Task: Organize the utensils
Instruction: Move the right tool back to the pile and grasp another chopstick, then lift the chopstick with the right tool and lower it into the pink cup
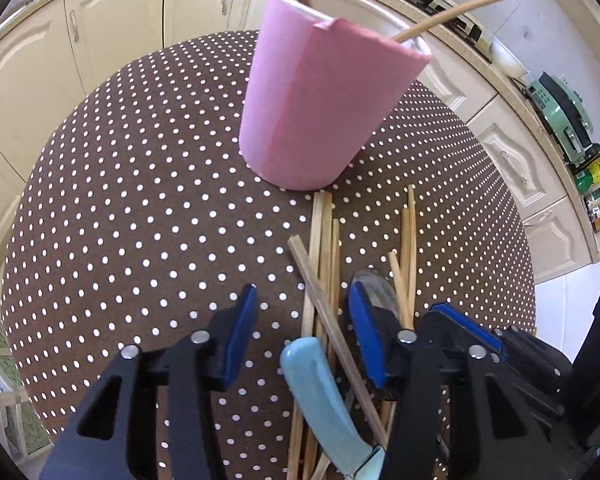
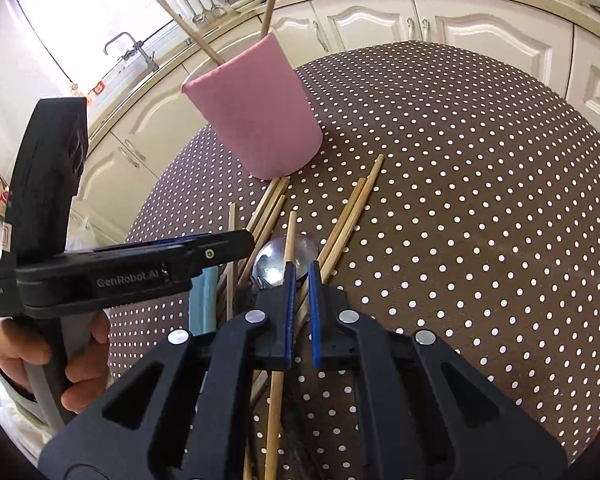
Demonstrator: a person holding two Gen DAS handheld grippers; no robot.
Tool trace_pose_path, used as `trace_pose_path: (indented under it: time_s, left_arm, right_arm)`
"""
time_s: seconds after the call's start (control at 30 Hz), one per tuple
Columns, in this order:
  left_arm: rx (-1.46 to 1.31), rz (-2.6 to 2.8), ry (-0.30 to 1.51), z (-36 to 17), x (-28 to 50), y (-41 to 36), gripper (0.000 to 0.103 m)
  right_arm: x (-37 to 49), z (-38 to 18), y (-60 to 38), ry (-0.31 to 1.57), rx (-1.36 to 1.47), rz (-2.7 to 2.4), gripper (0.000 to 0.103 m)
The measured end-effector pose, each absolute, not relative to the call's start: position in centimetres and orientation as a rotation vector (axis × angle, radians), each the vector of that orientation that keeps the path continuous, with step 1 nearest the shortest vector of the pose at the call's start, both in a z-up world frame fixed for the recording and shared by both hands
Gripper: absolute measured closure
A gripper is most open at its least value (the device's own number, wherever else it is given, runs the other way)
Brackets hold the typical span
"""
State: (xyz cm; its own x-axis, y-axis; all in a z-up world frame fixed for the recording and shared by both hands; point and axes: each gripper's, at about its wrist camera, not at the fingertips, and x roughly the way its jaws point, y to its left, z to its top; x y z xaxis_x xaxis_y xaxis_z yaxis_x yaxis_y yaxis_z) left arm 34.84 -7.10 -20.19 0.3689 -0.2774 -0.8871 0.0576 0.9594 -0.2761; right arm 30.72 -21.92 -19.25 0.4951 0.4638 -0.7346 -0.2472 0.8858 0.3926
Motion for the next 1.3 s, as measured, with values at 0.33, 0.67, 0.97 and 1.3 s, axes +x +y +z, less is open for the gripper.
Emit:
trace_pose_path:
  time_s: [0.33,0.67,0.97,1.3]
  left_arm:
    - [-0.262,-0.235,1.16,-20.5,35.0,-7.1,0.091]
    - [-0.291,-0.257,1.097,-18.8,33.9,-6.1,0.092]
    - [-0.295,-0.28,1.079,-18.1,32.8,-5.1,0.092]
    - [-0.302,-0.3,1.044,-16.6,31.4,-4.4,0.093]
  right_arm:
    - [30.2,-19.5,-21.8,0.987,0.255,0.453,0.096]
    - [30.6,-19.7,-21.1,1.02,0.27,0.461,0.092]
    - [30.8,-19.9,-19.3,1.036,0.204,0.451,0.072]
    - [31.0,-19.7,-17.3,1.013,0.139,0.441,0.097]
